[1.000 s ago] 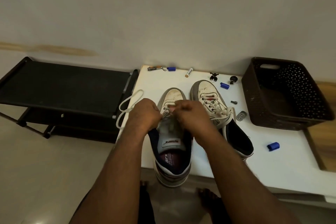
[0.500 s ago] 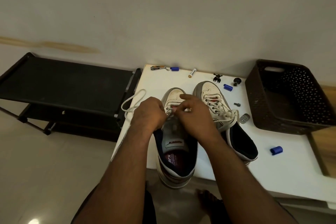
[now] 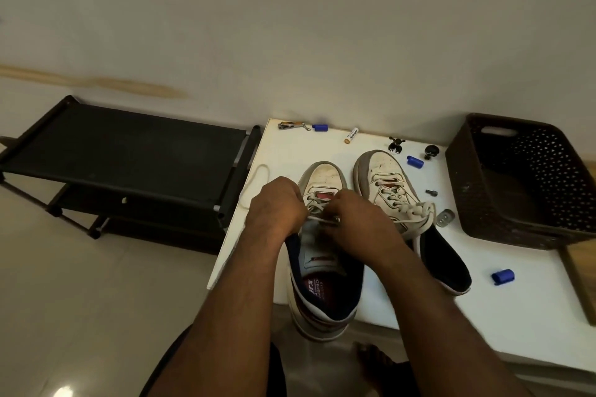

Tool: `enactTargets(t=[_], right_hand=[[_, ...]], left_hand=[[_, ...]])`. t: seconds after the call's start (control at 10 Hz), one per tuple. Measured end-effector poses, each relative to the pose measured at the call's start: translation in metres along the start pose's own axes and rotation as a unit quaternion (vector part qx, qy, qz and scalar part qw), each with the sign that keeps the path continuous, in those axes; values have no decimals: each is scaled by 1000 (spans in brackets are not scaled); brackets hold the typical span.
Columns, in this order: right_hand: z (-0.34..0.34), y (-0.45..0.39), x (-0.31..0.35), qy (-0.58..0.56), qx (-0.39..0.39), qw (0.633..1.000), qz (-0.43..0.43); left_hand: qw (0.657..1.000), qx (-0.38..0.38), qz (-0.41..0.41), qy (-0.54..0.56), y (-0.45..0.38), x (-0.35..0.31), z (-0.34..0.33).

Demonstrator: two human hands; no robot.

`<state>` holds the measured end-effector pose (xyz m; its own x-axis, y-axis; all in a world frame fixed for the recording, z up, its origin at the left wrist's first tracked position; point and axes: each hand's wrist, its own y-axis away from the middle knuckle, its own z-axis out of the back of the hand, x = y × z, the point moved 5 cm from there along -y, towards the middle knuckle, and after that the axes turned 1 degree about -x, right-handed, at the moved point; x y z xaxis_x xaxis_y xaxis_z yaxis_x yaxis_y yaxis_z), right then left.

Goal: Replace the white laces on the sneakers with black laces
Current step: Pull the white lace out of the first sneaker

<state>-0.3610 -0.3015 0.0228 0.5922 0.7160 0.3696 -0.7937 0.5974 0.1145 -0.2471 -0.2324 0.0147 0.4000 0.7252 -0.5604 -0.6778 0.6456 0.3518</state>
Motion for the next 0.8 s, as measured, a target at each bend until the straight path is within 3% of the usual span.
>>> enactTargets(t=[0.1,0.2,0.3,0.4,0.5,0.6,0.7,0.8], right_hand=[[1,-1,1,3,-52,999,13],[24,4,-6,-379,-149,911,-64],[54,15,-18,-818,-193,538,-65],[65,20,-37,-794,-242,552,-76],[60,15,-24,-427,-209,879,-29],[15,4,-11,-65,-37,997,10],[0,0,-4,27,-8,1000,1],[15,-1,-5,-139,-134,980,-40]], left_hand=[[1000,0,1,0,0,-2,0],[1000,4,7,7,-2,1,1],[1000,9,9,11,-3,3,0],[1000,9,7,8,-4,2,0],[1000,2,8,2,-3,2,0],[1000,-7,3,-11,-2,1,1],[1000,-4,4,-9,-1,0,2],[1000,4,6,-4,-2,1,2]])
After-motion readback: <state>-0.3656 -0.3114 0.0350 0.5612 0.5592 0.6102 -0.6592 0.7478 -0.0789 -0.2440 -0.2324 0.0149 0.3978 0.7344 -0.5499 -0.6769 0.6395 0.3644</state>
